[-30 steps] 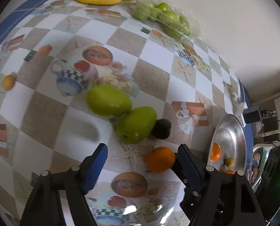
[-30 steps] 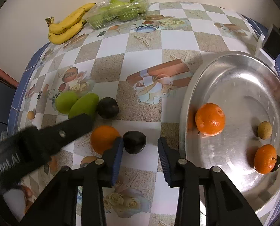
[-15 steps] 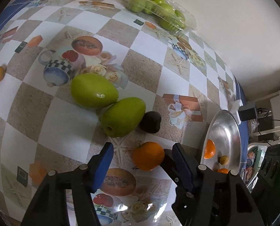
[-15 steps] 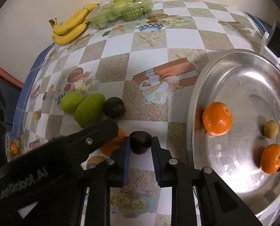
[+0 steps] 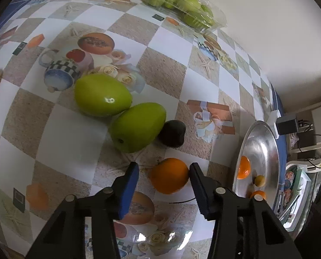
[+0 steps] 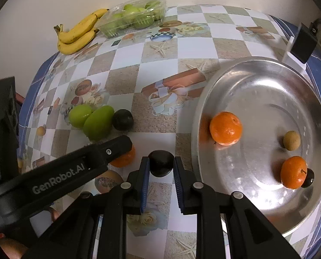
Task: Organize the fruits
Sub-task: 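Close the right tool on the dark plum while the left tool grasps the orange, then carry the plum with the right tool while the left tool carries the orange over the bowl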
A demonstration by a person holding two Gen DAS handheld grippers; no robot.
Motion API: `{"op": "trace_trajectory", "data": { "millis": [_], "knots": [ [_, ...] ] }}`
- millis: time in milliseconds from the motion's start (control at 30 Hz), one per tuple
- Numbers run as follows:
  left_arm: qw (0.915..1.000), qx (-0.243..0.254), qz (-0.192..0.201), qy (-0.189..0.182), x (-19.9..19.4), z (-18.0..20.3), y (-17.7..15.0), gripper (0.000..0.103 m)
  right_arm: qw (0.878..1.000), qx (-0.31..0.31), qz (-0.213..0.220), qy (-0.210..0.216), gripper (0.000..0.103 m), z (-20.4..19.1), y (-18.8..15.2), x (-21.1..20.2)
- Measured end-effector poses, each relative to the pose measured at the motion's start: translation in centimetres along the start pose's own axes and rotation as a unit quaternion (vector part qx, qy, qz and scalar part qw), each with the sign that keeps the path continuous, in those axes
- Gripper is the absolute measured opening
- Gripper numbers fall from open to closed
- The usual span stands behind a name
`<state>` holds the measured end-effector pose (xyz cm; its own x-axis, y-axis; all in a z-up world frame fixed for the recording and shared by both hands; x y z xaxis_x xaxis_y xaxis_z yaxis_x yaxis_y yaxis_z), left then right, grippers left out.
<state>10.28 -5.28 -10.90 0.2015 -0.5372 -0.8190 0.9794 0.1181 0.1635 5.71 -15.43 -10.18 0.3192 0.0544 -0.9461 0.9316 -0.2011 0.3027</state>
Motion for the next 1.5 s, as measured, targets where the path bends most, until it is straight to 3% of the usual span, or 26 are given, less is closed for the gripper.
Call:
{"op": "trace_trajectory", "data": {
  "millis": [167, 967, 1233, 1500],
  "knots": [
    [1.0000, 0.003, -0.004, -0.007, 0.2, 0.4, -0.2, 0.041, 1.000, 0.005, 0.001, 0.002, 0.023, 0.3, 0.0, -0.3],
    [0.9986, 0.014, 0.048, -0.017, -3.2, 1.7, 0.8, 0.039, 0.999, 0.022, 0.023, 0.008, 0.023, 1.3, 0.8, -2.3],
    [0.9982, 0.028, 0.051, -0.017, -3.4, 2.9, 0.4, 0.039, 0.997, 0.059, 0.040, -0.013, 0.023, 4.6, 1.6, -3.4],
    [0.9963, 0.074, 0.032, -0.029, -2.2, 6.4, -1.5, 0.039, 0.986, 0.151, 0.053, -0.054, 0.023, 11.8, 1.5, -4.4]
  ]
}}
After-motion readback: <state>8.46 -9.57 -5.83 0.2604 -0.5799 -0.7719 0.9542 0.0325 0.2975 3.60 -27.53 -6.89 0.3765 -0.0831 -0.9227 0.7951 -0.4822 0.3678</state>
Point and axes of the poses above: each gripper's, at about its wrist camera, not at the fingertips, and x roughly the way its jaws point, z to its right, y to its top, the point moved 6 cm from there along x, roughly the way its jaws point, and after that the axes turned 8 degrees about -y, right-handed, at the moved point
